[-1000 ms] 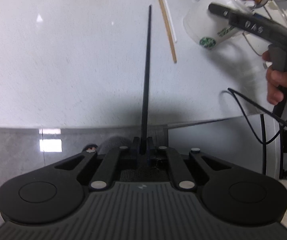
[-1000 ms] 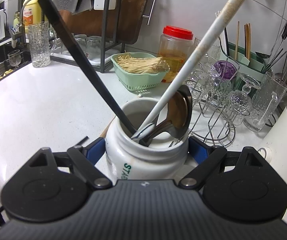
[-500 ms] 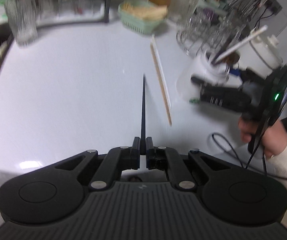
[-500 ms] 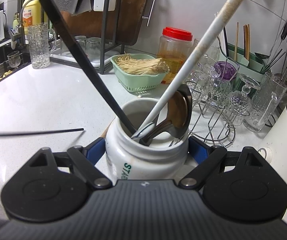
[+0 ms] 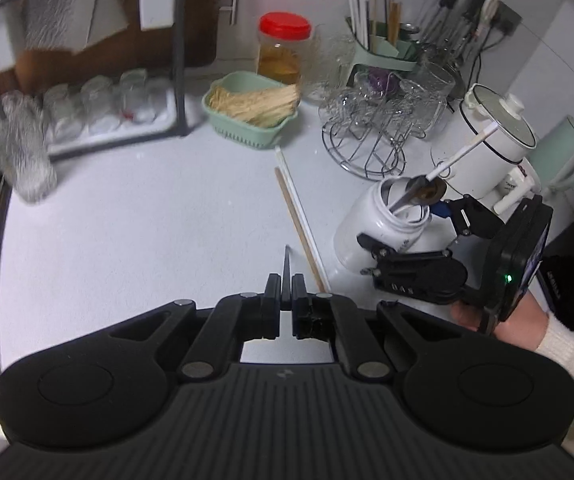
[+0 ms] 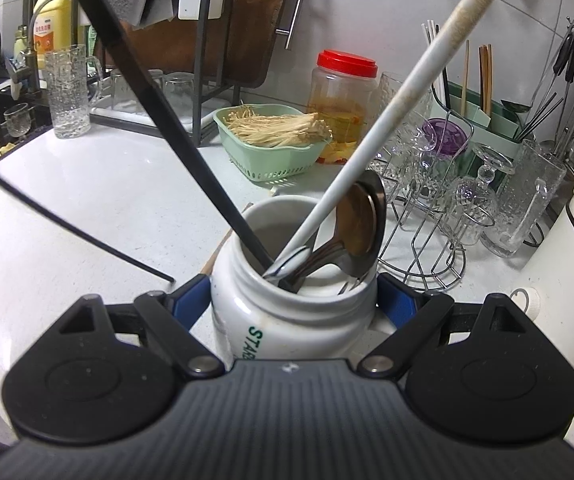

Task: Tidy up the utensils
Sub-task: 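Lower the black chopstick into the mug held by the right tool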

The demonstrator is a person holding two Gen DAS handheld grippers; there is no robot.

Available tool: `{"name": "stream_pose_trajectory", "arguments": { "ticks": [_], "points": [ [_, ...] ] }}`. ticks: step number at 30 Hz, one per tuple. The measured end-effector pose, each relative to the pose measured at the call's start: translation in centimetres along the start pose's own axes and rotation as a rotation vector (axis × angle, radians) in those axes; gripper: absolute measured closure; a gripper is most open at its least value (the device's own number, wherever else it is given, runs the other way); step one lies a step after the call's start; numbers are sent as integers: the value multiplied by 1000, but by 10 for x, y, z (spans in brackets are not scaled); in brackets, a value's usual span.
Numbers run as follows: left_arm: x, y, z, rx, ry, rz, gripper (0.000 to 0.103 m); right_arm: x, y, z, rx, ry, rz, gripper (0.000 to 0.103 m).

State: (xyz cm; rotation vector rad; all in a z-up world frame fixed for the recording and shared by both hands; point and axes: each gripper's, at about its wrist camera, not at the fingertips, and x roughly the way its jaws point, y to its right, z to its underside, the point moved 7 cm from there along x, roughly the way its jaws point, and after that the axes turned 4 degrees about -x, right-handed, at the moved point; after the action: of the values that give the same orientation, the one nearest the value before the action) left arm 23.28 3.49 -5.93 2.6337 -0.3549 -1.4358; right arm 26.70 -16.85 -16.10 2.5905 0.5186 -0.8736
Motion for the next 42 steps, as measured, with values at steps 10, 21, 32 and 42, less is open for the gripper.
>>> {"name": "stream_pose_trajectory", "arguments": {
  "ticks": [10,21,32,42],
  "points": [
    [-15,15,-51,155,-7,20,97,-1,-2,0,9,7,12,12],
    [-54,66,-108,376,10,39,97,-1,-2,0,4,11,11,11],
    [-82,116,-134,491,33,97,97,-1,-2,1,-2,16,1,12],
    [-89,141,-131,526,39,145,97,-1,-2,1,2,18,2,12]
  ]
}}
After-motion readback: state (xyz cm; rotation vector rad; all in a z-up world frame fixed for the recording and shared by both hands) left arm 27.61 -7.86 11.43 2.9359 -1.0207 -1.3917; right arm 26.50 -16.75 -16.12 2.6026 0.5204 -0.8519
